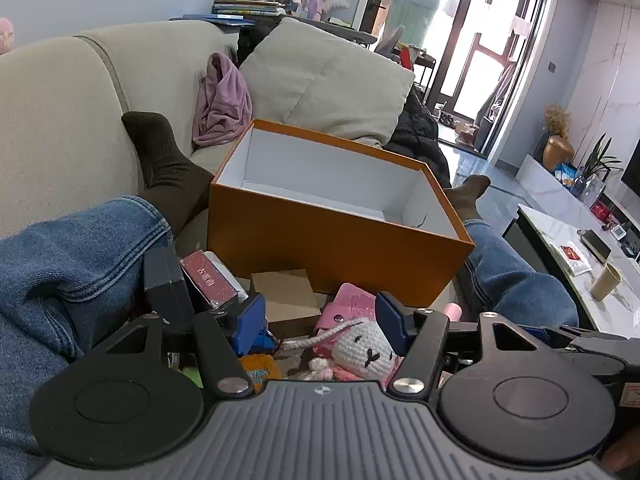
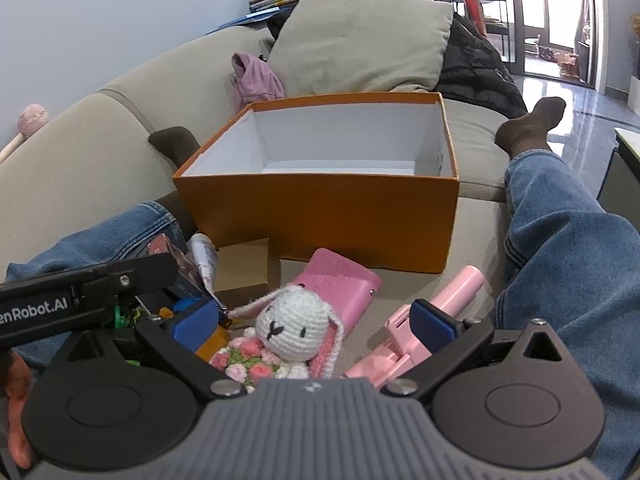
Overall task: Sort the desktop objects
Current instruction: 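Move both grippers toward the pile of toys beside the orange box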
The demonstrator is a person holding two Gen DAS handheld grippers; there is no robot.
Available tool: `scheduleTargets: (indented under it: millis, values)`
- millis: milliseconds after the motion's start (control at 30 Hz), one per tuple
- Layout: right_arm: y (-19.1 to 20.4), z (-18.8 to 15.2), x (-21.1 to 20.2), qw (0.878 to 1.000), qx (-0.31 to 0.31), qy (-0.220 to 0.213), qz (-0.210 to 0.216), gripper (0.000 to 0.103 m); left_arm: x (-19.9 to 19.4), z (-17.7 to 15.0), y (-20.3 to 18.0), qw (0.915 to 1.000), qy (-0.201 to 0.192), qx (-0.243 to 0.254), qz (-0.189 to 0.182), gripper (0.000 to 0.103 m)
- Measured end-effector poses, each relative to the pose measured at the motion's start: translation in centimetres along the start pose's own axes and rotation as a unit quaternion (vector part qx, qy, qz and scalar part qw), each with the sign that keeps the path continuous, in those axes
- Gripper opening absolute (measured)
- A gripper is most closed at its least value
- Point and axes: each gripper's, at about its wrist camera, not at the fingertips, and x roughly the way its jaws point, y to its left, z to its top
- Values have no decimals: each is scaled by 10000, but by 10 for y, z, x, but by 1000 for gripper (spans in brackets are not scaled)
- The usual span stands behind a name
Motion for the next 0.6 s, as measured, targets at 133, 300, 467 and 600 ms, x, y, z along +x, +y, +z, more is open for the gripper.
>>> scheduleTargets:
  millis: [133,300,467,600]
  values:
    - [-3,-1,1,9999,93,47,2,102,1,0,0,10000,18,-6,34,72]
    - [-3,-1,4,9998,117,129,-17,102,1,0,1,10000,53,-9,-5,72]
    - [-3,-2,4,9998,112,151,-55,102,3,-1,1,9999,108,-23,-48,72]
    - [-5,-2,7,9997,134,209,-69,102,4,-1,1,9999,148,-25,-45,72]
